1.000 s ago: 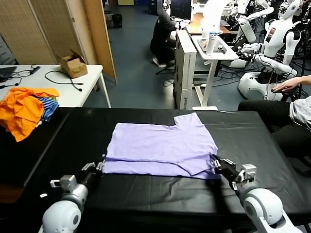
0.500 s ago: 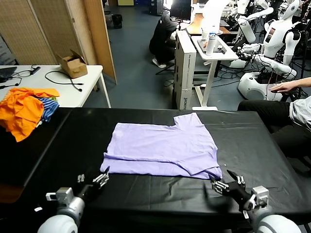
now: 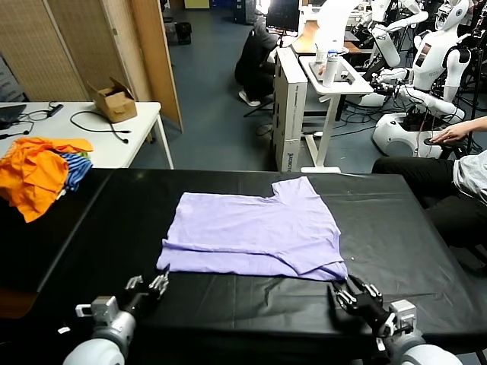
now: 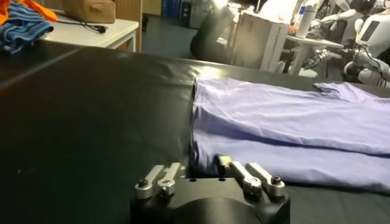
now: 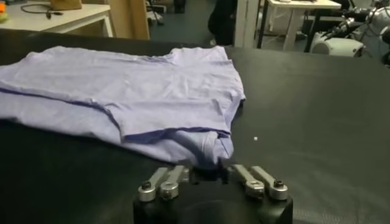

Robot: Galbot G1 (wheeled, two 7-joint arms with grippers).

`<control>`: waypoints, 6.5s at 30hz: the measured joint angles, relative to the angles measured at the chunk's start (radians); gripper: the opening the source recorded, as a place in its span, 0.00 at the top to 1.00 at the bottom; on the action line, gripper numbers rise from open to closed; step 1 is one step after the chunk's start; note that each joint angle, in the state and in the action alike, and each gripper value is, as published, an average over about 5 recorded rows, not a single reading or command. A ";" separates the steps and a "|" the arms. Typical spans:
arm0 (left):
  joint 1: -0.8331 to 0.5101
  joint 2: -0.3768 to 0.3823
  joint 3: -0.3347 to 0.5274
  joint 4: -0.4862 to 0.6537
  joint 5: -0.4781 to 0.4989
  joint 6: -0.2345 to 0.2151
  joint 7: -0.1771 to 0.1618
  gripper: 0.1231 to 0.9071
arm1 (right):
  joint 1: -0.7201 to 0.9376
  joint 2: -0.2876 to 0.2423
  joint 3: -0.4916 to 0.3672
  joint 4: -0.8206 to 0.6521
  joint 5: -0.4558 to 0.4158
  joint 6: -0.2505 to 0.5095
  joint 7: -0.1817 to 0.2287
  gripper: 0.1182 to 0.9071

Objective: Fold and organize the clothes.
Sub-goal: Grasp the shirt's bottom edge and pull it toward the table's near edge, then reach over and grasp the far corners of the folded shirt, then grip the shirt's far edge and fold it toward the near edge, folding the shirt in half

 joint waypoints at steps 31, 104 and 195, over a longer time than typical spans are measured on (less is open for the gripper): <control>0.326 -0.024 -0.110 -0.218 0.055 0.057 -0.085 0.96 | -0.270 -0.017 0.036 0.224 -0.010 -0.137 0.036 0.63; -0.678 0.241 0.232 0.467 -0.374 0.271 -0.103 0.00 | 1.079 -0.038 -0.609 -0.683 0.322 -0.254 0.099 0.09; -0.050 0.246 -0.072 -0.076 -0.317 0.221 -0.091 0.97 | 0.117 -0.167 -0.133 0.065 0.181 -0.254 0.120 0.97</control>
